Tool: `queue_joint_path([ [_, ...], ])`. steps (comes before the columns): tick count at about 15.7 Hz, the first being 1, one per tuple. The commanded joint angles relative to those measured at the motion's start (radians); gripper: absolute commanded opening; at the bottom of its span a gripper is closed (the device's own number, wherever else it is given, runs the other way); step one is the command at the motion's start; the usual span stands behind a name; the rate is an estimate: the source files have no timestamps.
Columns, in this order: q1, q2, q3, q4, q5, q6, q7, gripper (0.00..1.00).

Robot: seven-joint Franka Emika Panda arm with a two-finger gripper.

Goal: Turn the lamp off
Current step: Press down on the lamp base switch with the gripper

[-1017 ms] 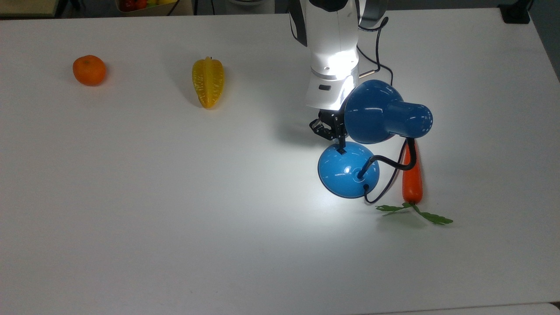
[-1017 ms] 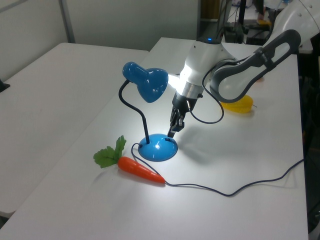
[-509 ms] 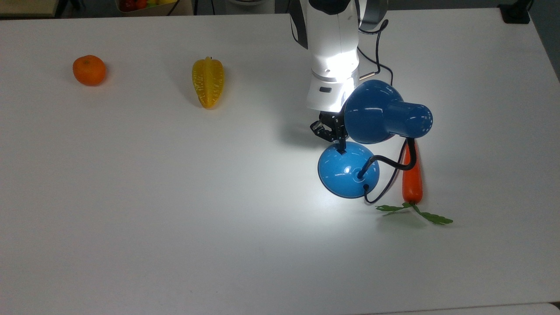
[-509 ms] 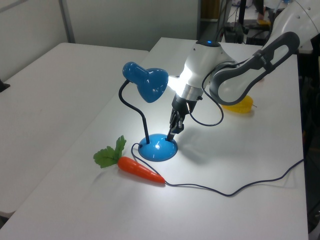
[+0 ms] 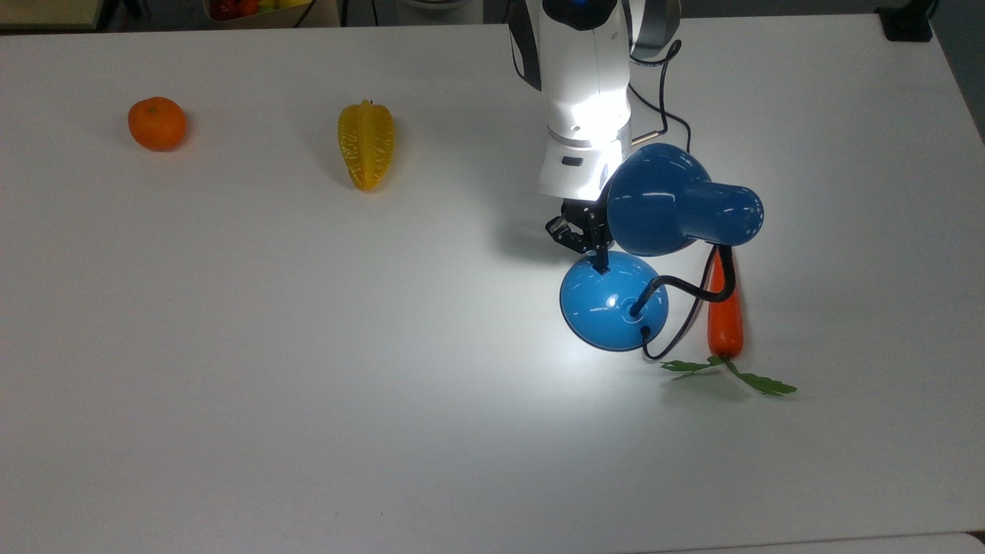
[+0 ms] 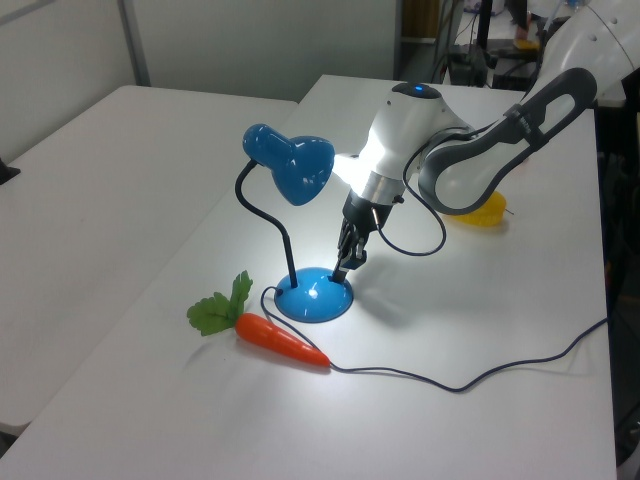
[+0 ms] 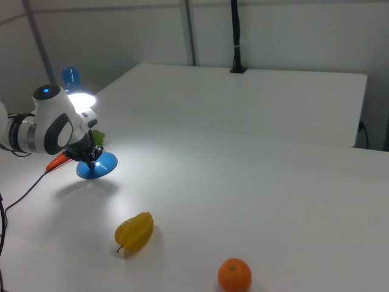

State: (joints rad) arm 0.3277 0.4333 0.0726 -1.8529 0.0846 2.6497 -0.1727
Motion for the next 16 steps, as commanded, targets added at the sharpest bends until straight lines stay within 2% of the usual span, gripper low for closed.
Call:
queue_joint_path([
  [1, 0.004, 0.005, -0.004, -0.031, -0.014, 0.044, -0.013, 0.02],
  [10, -0.006, -0.005, -0.002, -0.068, -0.016, 0.032, -0.010, 0.02],
  [16, -0.027, -0.100, -0.002, -0.062, -0.016, -0.175, -0.001, 0.04],
])
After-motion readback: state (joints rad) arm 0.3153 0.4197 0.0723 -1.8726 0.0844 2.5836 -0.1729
